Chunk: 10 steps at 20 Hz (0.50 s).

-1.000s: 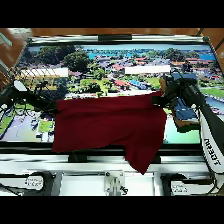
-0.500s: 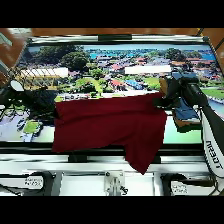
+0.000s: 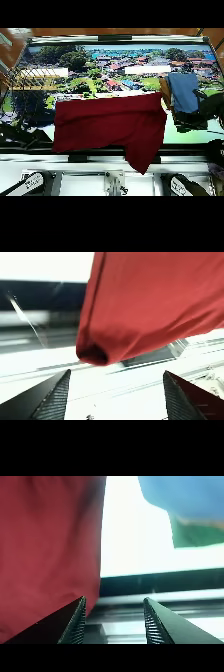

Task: Fold the shirts.

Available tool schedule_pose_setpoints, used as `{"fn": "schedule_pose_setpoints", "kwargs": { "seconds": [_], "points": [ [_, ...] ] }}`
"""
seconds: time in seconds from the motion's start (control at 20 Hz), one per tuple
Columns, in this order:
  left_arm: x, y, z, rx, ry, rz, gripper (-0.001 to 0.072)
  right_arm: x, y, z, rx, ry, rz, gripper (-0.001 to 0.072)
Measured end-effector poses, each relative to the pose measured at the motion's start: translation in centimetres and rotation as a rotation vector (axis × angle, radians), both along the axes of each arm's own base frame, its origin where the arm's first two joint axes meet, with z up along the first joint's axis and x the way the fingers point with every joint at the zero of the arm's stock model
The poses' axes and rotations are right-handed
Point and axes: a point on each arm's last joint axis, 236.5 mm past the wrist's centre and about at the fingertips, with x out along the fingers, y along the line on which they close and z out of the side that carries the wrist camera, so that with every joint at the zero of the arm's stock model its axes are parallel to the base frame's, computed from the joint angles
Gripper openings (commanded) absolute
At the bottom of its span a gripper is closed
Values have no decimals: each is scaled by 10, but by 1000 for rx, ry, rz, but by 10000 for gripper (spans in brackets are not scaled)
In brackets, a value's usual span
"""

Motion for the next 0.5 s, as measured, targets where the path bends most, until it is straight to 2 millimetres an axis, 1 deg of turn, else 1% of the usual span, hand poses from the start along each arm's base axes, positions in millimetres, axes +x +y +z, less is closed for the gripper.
{"fn": "schedule_pose_setpoints", "kwargs": {
  "seconds": [0.1,0.15,0.35,0.5],
  "points": [
    [-13,-4,-12,-7,2,18,684,-6,0,3,21,-21,-14,508],
    [-16,-5,-17,-4,-2,27,684,-6,1,3,31,-31,-19,508],
    [-16,-4,-30,29,-32,33,684,-3,8,7,71,-70,-34,507],
    [-14,-9,-34,43,-50,8,682,-1,9,8,81,-84,-41,508]
  ]
}}
